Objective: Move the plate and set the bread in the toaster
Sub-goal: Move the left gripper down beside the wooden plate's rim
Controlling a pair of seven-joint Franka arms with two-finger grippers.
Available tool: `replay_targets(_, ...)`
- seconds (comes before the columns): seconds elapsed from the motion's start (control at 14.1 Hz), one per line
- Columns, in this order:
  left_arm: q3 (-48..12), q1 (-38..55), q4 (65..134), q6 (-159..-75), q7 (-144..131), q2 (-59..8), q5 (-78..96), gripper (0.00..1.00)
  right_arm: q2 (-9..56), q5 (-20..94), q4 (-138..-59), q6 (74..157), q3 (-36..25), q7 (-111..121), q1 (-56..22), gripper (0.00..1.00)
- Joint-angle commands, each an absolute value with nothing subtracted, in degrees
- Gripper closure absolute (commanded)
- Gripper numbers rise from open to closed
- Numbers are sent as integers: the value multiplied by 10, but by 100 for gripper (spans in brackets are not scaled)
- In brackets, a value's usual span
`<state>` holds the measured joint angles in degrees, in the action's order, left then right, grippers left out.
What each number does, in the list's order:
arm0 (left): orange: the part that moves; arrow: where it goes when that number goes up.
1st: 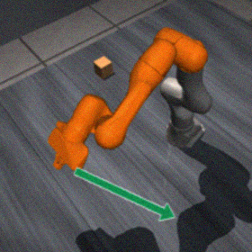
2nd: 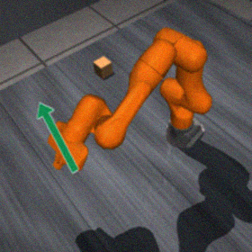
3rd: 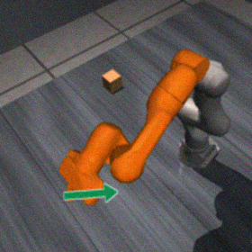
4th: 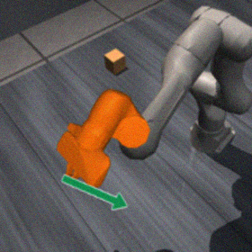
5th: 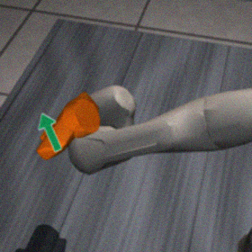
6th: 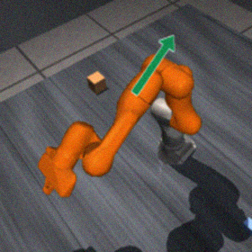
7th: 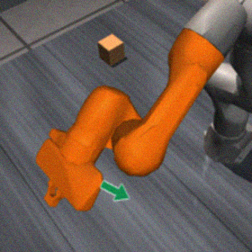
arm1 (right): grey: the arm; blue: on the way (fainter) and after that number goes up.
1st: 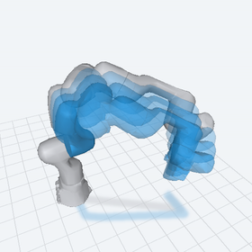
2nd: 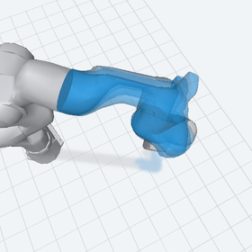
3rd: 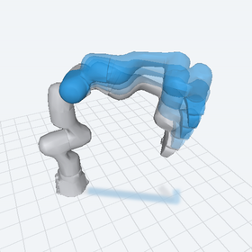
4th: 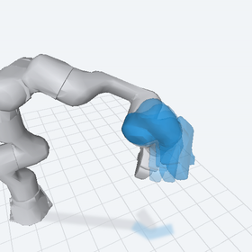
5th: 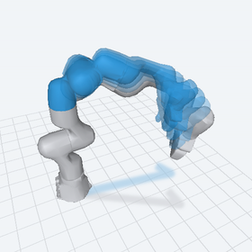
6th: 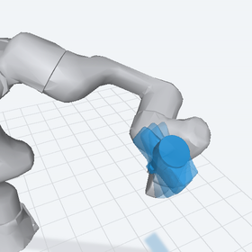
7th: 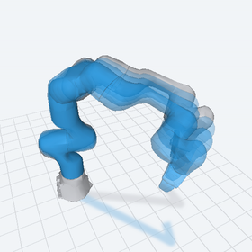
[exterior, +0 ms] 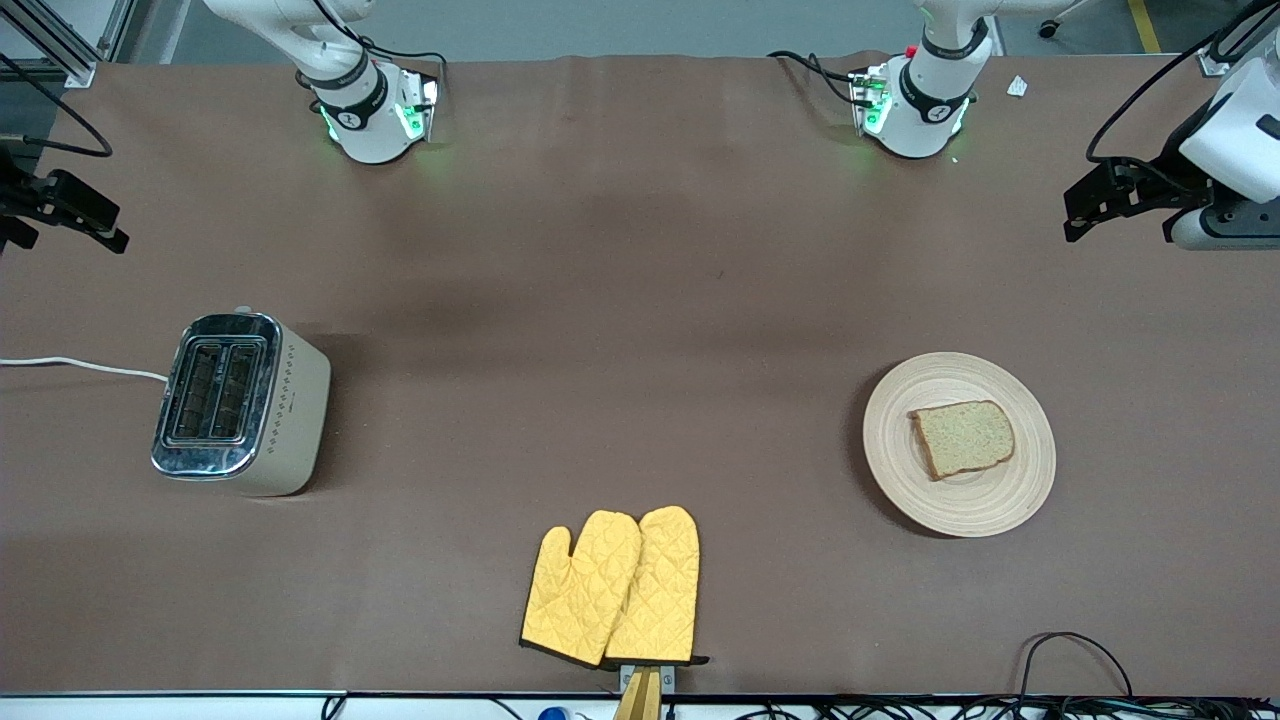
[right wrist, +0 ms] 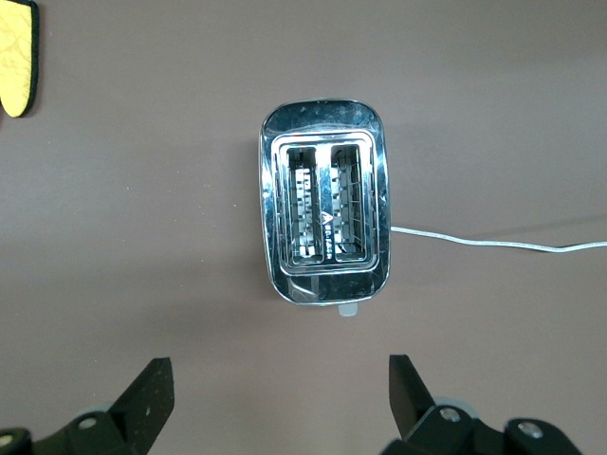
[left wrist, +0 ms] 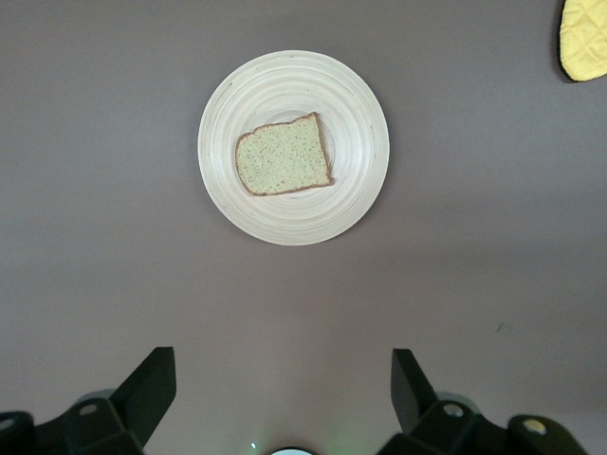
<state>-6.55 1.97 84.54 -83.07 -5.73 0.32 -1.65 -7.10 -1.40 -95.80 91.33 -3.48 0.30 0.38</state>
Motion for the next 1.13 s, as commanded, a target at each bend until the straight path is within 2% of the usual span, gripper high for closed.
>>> replay_targets(0.0,-71,16,842,-823,-64,7,-27,0,-79,-14,-963,911,-34,7,4,0)
replay_targets(0.21,-64,10,840,-824,-53,4,-25,0,-79,-14,-962,911,-34,7,4,0)
replay_targets(0.42,-42,9,824,-830,-52,-32,-17,0,-80,-14,-963,911,-34,7,4,0)
replay_targets(0.57,-25,8,825,-866,-50,-53,3,0,-81,-14,-964,910,-36,7,4,0)
replay_targets(0.85,-19,-53,828,-935,-44,-128,74,0,-80,-15,-962,910,-35,6,4,0)
replay_targets(1.06,-19,-111,828,-981,65,-201,163,0,-73,-14,-941,909,-34,2,3,0)
